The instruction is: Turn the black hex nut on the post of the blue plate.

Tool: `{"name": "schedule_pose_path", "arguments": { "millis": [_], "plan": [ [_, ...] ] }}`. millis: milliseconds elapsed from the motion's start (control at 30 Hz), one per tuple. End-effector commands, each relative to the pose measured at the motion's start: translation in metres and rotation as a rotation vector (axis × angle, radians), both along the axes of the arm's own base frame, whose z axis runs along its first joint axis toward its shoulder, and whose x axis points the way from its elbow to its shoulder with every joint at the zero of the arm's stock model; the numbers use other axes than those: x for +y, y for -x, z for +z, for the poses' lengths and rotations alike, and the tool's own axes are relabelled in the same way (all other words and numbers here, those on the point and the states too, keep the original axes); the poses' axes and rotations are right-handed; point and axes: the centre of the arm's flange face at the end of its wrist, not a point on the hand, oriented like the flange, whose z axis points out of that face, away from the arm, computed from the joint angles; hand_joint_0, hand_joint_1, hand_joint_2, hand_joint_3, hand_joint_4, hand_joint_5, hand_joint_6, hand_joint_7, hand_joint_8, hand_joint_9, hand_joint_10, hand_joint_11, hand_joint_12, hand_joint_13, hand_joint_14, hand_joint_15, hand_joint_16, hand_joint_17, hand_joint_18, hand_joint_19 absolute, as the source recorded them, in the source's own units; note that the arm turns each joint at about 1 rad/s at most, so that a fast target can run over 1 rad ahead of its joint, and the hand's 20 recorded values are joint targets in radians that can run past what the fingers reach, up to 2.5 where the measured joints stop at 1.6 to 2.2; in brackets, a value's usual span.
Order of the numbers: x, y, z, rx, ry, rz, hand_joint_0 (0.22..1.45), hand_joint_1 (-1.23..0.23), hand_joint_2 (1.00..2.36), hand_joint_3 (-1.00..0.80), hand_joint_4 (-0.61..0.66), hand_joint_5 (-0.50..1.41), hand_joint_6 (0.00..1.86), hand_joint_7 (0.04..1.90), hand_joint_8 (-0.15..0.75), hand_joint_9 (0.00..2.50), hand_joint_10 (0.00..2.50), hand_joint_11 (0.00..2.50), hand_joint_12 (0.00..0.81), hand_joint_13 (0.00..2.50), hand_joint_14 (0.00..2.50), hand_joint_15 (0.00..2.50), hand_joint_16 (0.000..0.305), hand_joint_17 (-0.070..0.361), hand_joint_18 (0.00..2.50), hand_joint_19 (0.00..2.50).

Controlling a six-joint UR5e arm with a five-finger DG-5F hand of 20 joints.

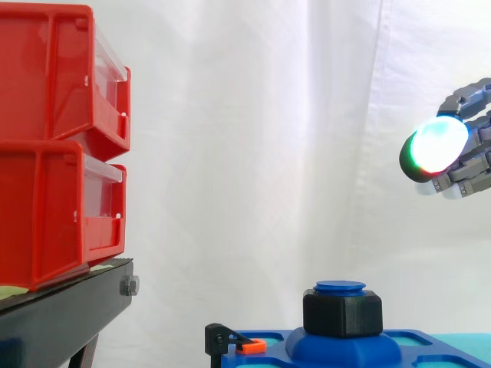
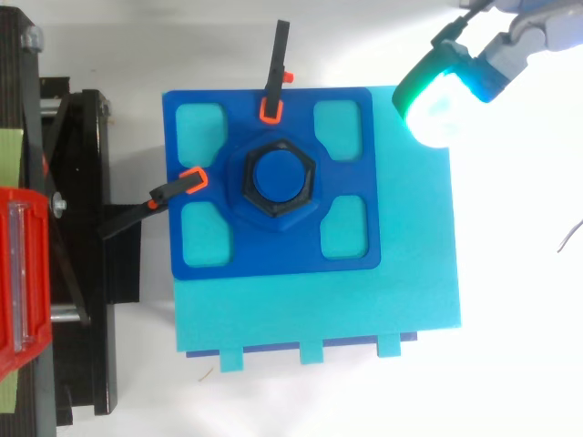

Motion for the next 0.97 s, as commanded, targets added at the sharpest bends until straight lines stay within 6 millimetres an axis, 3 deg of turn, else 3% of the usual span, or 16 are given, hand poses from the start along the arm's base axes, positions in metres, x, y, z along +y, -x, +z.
{"name": "schedule_pose_path", "arguments": {
  "millis": [0, 933],
  "plan": [
    [0.0, 0.0, 0.0, 0.0, 0.0, 0.0, 0.39, -0.37, 1.0, -0.5, -0.06, -0.26, 0.5, 0.54, 0.128, 0.0, 0.0, 0.0, 0.351, 0.0, 0.0, 0.0, 0.066, 0.147, 0.0, 0.01],
    [0.0, 0.0, 0.0, 0.0, 0.0, 0.0, 0.44, -0.35, 1.0, -0.5, -0.06, -0.27, 0.5, 0.61, 0.102, 0.0, 0.0, 0.0, 0.323, 0.0, 0.0, 0.0, 0.056, 0.127, 0.0, 0.03]
  ]
}}
